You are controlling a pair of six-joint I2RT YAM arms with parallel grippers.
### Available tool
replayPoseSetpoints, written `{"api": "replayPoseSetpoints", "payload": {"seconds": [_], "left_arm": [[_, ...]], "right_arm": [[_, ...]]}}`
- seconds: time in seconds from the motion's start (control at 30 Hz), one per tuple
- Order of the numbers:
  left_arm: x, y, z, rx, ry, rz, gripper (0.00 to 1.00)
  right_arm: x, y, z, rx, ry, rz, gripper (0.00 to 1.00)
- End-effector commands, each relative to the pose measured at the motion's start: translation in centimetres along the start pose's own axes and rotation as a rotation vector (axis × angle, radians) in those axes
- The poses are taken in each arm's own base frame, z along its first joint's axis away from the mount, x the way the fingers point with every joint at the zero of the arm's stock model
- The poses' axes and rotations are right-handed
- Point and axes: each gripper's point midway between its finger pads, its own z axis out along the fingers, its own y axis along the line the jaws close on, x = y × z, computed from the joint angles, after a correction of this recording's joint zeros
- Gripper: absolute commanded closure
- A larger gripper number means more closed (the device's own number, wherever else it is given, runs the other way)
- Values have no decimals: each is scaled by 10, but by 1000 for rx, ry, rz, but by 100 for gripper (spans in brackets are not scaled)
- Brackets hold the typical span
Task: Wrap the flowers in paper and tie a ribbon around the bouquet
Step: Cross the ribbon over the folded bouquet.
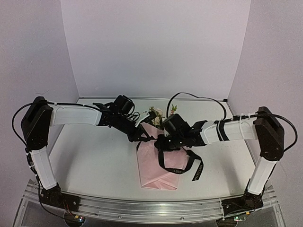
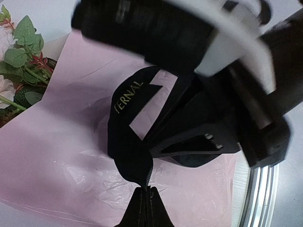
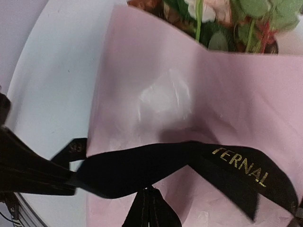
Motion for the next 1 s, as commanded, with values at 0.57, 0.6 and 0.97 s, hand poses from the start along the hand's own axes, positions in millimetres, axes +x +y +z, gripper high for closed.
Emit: {"api": "replayPoseSetpoints", "payload": {"seconds": [0.57,0.6,0.97], "left_arm": [[22,-31,23,191,153,-7,100],[23,-31,23,191,156,-7,100],[28,-26,32,126,184,0,83]], "right_arm": [[15,-7,-30,-29,20,4,51],[14,-7,-34,-31,18,0,49],[15,-71,-81,135,-8,92,28]]}}
